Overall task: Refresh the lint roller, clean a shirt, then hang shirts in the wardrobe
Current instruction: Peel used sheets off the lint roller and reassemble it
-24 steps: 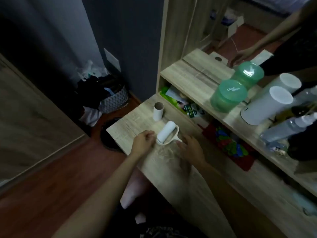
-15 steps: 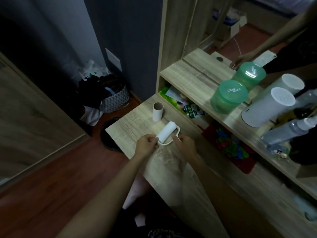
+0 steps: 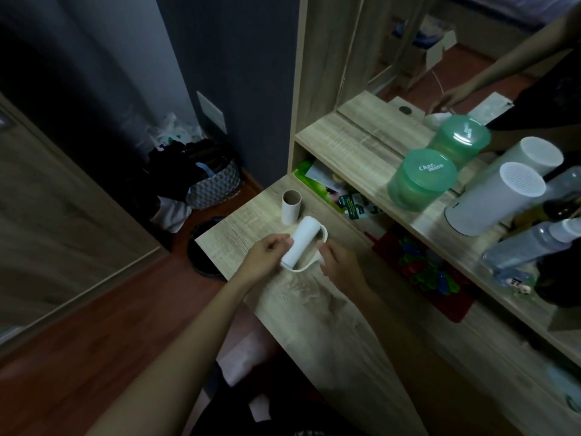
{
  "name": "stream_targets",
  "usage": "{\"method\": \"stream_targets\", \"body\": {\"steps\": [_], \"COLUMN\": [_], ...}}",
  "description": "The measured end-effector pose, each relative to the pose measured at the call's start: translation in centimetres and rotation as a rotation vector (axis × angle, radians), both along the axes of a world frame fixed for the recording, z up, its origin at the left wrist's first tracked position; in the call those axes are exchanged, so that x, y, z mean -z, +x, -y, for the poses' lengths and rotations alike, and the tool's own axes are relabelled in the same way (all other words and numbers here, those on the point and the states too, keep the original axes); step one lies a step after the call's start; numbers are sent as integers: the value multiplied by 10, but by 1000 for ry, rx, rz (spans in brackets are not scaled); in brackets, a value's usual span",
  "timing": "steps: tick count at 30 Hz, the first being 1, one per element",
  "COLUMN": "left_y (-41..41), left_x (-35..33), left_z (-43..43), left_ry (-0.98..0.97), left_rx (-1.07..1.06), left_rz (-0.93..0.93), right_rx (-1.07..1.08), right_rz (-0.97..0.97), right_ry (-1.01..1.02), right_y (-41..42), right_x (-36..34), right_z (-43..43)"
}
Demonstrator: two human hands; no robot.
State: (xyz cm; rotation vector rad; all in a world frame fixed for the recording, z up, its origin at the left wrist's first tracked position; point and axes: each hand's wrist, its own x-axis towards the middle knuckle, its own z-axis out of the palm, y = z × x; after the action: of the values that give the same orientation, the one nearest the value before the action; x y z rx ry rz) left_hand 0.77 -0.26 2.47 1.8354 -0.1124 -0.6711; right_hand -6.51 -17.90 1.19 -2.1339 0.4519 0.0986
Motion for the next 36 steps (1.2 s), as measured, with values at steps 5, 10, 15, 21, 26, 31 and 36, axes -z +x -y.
{"method": "stream_targets", "body": {"steps": [5,10,15,21,26,31,36], "left_y": [3,0,-7,-9,-4,2,0], "left_x": [-12,-14,-21,-20,-19,-17,-21], "left_z": [8,10,18,28,31,32,38], "left_ry": [-119,-169,-158,-95,-47,-48,22], "left_rx": [-13,9,50,8,41,40,-3], "left_rz": [-29,7,34,26,56,-20,75], "right_rx": [-43,39,61,32,-23,11,17], "right_rz": [6,76,117,129,109,192,158], "right_ry": [-60,80,36,-187,-314,-305,-376], "right_y": [5,8,16,21,23,31,34], "right_x": [-20,-30,-33,-38,-40,-37,-40], "right_z": [-1,-5,-4,3,3,3,2]}}
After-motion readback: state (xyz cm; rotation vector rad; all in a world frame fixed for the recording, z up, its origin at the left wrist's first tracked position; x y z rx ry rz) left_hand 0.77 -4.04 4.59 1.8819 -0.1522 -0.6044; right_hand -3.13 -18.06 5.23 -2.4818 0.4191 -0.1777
